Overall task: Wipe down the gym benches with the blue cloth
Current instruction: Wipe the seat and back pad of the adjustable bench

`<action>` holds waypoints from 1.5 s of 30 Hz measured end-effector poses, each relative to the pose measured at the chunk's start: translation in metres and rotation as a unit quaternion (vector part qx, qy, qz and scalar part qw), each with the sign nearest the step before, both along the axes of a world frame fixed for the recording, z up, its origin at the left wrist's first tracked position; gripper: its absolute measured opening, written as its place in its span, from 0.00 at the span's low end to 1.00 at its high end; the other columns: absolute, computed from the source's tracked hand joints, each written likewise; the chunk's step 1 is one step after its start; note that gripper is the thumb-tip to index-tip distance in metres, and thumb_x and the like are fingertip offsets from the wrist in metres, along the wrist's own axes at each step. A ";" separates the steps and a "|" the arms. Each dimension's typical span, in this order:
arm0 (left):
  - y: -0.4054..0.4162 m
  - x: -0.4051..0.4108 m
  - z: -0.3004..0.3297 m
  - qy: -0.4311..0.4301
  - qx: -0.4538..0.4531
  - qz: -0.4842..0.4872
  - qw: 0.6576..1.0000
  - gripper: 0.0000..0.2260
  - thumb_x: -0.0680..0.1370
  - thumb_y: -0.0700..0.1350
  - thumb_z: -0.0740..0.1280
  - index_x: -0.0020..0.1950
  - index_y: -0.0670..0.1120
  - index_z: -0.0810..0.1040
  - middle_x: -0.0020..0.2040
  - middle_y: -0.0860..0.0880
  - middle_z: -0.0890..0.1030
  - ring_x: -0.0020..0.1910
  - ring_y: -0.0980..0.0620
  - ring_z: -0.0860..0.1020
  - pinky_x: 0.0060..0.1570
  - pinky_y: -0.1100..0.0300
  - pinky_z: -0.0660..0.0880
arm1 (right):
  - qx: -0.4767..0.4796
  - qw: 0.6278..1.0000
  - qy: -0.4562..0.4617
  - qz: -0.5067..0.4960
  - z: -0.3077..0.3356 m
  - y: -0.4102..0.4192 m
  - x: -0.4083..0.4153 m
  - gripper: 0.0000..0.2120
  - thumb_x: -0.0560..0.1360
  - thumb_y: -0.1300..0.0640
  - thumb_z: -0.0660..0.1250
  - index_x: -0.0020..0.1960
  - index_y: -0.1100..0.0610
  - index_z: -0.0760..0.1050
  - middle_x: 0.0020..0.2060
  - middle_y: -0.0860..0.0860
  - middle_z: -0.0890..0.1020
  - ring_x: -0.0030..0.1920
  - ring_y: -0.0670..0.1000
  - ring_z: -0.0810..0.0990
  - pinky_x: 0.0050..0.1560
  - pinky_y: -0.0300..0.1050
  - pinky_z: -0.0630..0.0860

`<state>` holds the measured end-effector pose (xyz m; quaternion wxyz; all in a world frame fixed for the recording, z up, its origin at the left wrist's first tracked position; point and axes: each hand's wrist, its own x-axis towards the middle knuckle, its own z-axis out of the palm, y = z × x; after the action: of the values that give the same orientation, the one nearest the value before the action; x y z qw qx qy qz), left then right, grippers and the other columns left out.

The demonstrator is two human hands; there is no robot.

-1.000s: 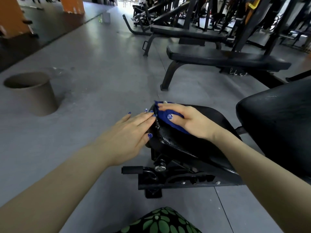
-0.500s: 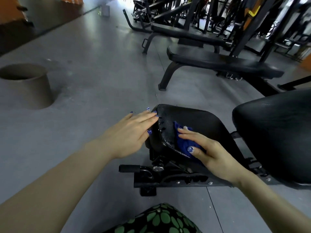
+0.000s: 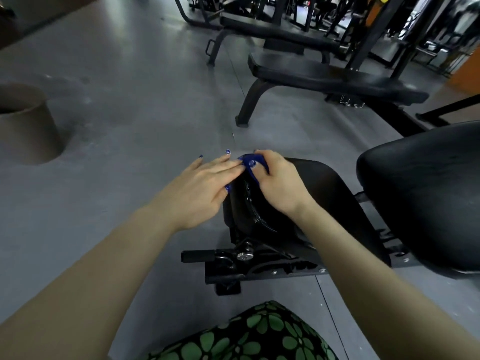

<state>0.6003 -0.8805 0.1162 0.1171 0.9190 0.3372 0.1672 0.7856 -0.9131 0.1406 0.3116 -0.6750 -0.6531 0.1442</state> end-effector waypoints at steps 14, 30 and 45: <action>-0.004 0.002 0.004 -0.017 -0.026 0.012 0.999 0.28 0.80 0.36 0.56 0.78 0.54 0.56 0.78 0.58 0.56 0.77 0.58 0.51 0.75 0.49 0.48 | -0.003 0.997 -0.019 -0.076 -0.006 -0.023 -0.023 0.13 0.82 0.56 0.57 0.60 0.62 0.74 0.58 0.56 0.77 0.60 0.56 0.75 0.56 0.44 0.68; -0.005 0.001 0.006 0.003 -0.030 0.017 0.999 0.26 0.82 0.40 0.56 0.79 0.54 0.55 0.78 0.58 0.54 0.77 0.59 0.49 0.76 0.47 0.49 | 0.043 0.991 -0.035 0.125 -0.012 -0.083 0.000 0.17 0.80 0.60 0.64 0.68 0.60 0.72 0.68 0.52 0.74 0.71 0.45 0.68 0.71 0.32 0.61; -0.011 0.010 0.010 0.001 -0.015 0.024 1.000 0.22 0.84 0.45 0.54 0.78 0.51 0.58 0.78 0.55 0.56 0.77 0.58 0.49 0.75 0.45 0.51 | 0.110 0.974 -0.185 0.074 -0.035 -0.097 -0.017 0.22 0.77 0.55 0.60 0.68 0.63 0.71 0.68 0.58 0.73 0.71 0.57 0.70 0.71 0.53 0.69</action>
<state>0.6104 -0.8920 0.1265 0.1261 0.9092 0.3614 0.1641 0.7685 -1.0102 0.1056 0.2466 -0.6016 -0.7591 -0.0332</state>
